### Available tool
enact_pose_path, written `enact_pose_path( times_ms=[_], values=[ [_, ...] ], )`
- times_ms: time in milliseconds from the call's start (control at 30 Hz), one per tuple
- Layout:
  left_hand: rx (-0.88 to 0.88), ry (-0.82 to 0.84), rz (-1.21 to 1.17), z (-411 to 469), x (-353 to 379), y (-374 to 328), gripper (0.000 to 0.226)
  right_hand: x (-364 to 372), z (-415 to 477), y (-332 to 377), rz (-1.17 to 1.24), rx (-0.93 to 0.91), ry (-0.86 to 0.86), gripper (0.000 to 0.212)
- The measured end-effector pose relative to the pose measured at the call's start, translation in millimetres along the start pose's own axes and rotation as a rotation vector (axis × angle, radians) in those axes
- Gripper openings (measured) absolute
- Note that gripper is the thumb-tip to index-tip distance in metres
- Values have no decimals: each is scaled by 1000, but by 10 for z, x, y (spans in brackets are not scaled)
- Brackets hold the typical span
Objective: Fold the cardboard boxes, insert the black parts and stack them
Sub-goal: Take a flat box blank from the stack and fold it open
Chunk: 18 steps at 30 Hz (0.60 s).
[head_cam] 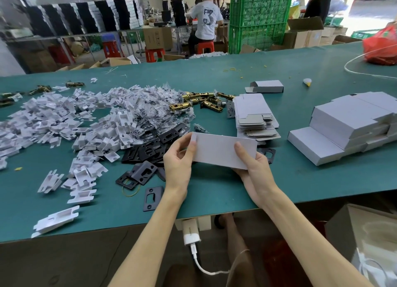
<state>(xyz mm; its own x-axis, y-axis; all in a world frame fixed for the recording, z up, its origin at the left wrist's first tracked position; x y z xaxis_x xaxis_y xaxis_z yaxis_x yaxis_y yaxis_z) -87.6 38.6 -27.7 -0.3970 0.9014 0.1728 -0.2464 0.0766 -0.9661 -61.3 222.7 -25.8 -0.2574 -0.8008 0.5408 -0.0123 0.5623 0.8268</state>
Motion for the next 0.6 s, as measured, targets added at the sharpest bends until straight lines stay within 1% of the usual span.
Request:
enact_pose_path(
  times_ms=[67,133,200,300,467,600],
  values=[
    [4,-23,16,11,-3,16,25,-3,3,-6,-34,-9,14,26],
    [-36,-57,-4,31,-10,38,34,-4,4,-9,-40,-8,26,28],
    [-74,-76,-22,43,-16,54,37,-4,8,-8,-19,3,27,29],
    [-102,-81,-42,44,-20,70,35,-13,17,-8,7,21,26,29],
    [-137,-74,-69,49,-18,77,29,-20,21,-4,20,31,20,22],
    [-133,-92,-68,45,-25,83,28,-18,27,-1,11,33,13,23]
  ],
)
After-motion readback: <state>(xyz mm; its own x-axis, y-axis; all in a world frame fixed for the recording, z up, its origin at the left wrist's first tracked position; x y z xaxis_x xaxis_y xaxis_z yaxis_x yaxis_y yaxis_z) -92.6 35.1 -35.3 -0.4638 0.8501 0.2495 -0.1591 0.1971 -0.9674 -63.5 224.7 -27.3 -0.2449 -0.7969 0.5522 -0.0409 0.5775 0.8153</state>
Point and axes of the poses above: each hand's wrist, its own z-axis towards the middle knuckle, its own x-axis out of the palm, y = z × x, the point moved 3 cm from there along z, towards the middle knuckle, and after that the axes turned 10 degrees about -y, right-handed, at the moved point
